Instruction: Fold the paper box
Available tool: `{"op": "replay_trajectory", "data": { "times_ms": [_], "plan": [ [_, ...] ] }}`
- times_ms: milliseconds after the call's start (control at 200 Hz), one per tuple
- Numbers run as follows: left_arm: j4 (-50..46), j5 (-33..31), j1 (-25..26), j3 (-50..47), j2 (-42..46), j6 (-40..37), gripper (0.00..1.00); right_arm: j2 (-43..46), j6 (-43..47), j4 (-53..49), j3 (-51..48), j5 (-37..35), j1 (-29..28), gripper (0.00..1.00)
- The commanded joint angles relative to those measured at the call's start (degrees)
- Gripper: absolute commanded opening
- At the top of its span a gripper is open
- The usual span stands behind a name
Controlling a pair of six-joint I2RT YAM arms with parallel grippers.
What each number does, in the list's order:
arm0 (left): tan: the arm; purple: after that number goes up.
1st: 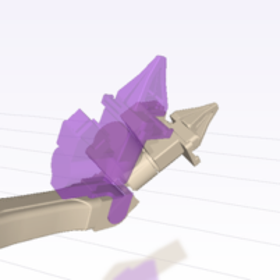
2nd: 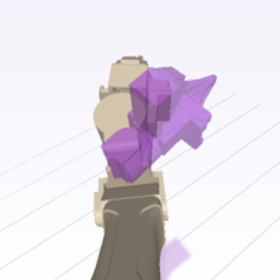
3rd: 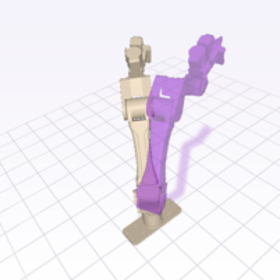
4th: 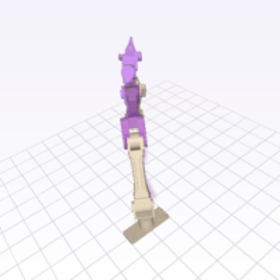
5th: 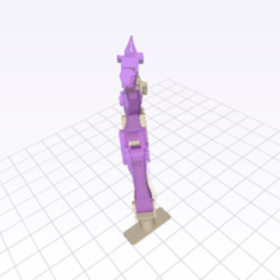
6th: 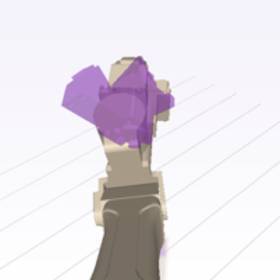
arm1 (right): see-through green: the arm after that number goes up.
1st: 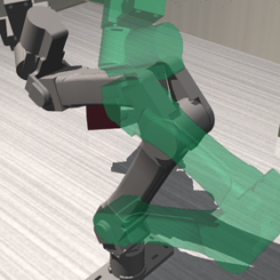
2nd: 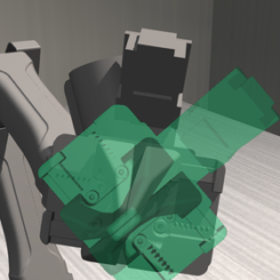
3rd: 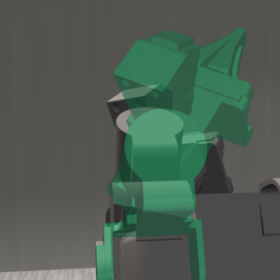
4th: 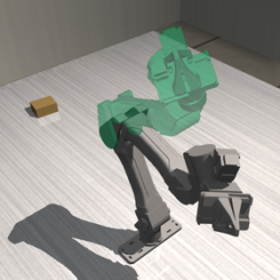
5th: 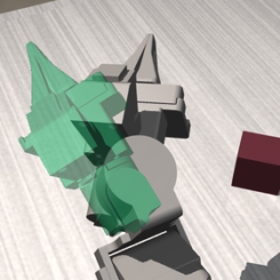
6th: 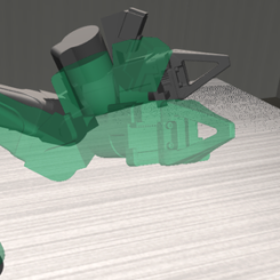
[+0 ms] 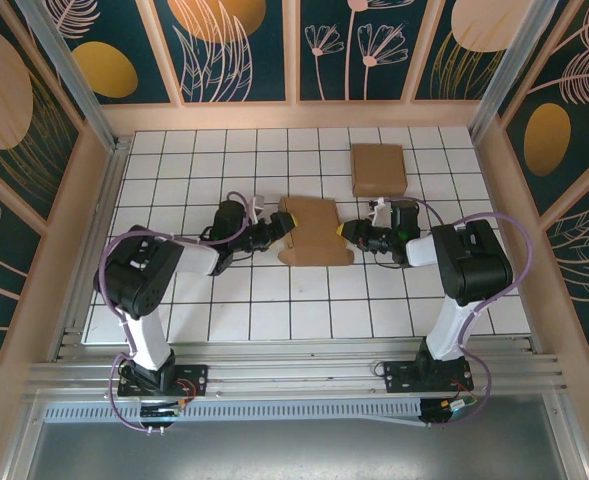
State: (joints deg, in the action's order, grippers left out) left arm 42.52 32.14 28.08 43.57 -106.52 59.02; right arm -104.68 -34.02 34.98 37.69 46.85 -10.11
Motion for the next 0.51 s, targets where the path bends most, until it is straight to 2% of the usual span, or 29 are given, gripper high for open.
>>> {"op": "replay_trajectory", "data": {
  "times_ms": [0,135,205,345,405,501],
  "plan": [
    [2.3,-0.2,0.7,1.1,-3.4,3.0,0.84,-3.2,0.4,-7.5,-2.3,-3.6,0.2,0.28],
    [8.5,-0.6,0.8,0.5,-5.3,6.9,0.84,-3.7,-0.4,-6.4,-2.5,-3.3,0.1,0.28],
    [12.0,1.0,1.4,1.2,-6.1,8.8,0.79,-3.6,-0.8,-6.1,-2.6,-3.0,0.0,0.28],
    [12.0,0.7,2.0,2.4,-5.4,10.4,0.66,-2.2,-0.7,-6.7,-2.6,-2.7,-0.1,0.31],
    [11.9,-0.1,2.1,2.0,-4.7,12.0,0.63,-0.5,-0.8,-7.5,-2.7,-3.1,-0.1,0.36],
    [9.9,-1.6,2.1,1.1,-2.7,13.7,0.59,4.1,0.8,-11.5,-1.9,-4.7,0.0,0.5]
  ]
}}
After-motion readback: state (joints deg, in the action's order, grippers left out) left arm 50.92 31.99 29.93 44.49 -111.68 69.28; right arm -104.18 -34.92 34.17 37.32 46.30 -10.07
